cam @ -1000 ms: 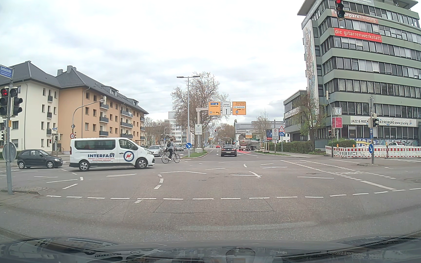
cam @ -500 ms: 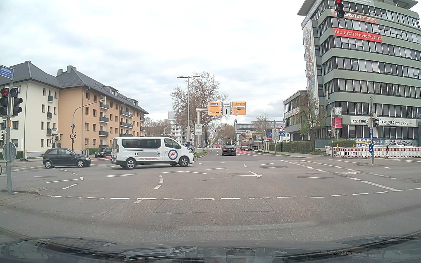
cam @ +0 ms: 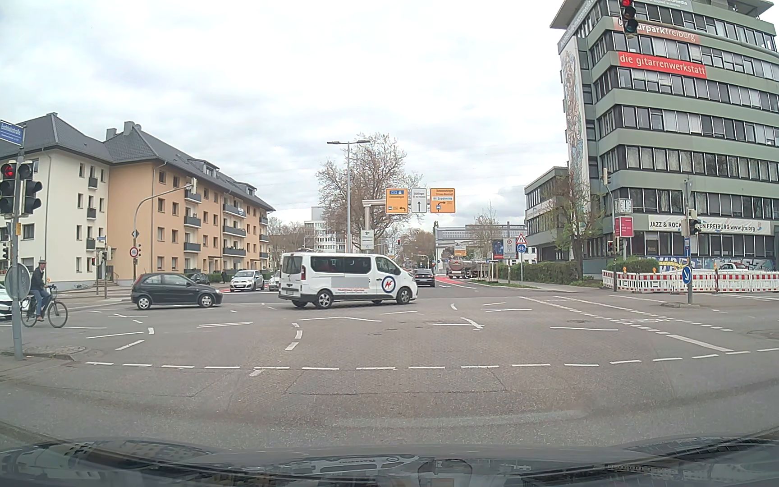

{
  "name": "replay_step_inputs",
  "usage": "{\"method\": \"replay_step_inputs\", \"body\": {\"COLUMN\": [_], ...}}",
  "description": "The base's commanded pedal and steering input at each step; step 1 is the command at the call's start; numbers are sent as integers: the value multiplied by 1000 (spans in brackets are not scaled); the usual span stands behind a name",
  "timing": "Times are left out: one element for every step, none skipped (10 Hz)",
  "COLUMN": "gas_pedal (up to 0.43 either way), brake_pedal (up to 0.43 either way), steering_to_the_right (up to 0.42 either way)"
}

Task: Follow the waypoints while adhering to traffic rules and regulations

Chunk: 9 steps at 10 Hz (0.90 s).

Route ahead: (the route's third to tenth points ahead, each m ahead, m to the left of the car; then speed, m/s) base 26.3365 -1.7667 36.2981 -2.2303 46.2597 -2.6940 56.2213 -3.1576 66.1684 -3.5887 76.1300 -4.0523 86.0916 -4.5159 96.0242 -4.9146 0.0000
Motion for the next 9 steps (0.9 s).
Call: {"method": "replay_step_inputs", "body": {"gas_pedal": [0, 0, 0, 0, 0, 0, 0, 0, 0], "brake_pedal": [201, 201, 201, 201, 201, 201, 201, 201, 201], "steering_to_the_right": [-18, -18, -18, -18, -18, -18, -18, -18, -18]}}
